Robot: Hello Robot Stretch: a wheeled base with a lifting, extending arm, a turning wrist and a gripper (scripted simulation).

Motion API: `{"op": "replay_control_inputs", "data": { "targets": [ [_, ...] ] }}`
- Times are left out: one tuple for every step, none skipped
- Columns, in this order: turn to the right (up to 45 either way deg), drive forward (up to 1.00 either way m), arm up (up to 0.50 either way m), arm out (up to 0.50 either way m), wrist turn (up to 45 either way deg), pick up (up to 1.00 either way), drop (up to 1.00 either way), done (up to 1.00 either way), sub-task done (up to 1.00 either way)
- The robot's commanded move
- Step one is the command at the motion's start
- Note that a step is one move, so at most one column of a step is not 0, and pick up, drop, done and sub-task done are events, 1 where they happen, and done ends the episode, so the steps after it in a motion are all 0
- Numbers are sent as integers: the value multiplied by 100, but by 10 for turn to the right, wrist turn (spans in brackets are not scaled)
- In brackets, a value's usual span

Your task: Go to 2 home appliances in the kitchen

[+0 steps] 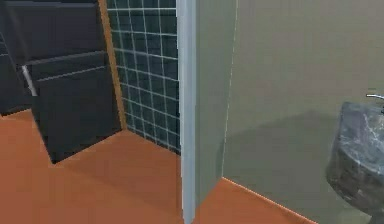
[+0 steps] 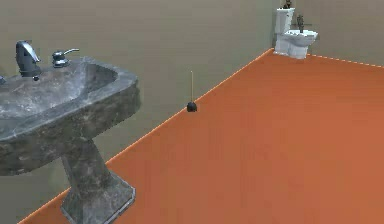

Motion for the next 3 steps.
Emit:
{"op": "replay_control_inputs", "data": {
  "targets": [
    [30,0,0,0,0,0,0,0,0],
    [0,25,0,0,0,0,0,0,0],
    [-360,0,0,0,0,0,0,0,0]
  ]
}}
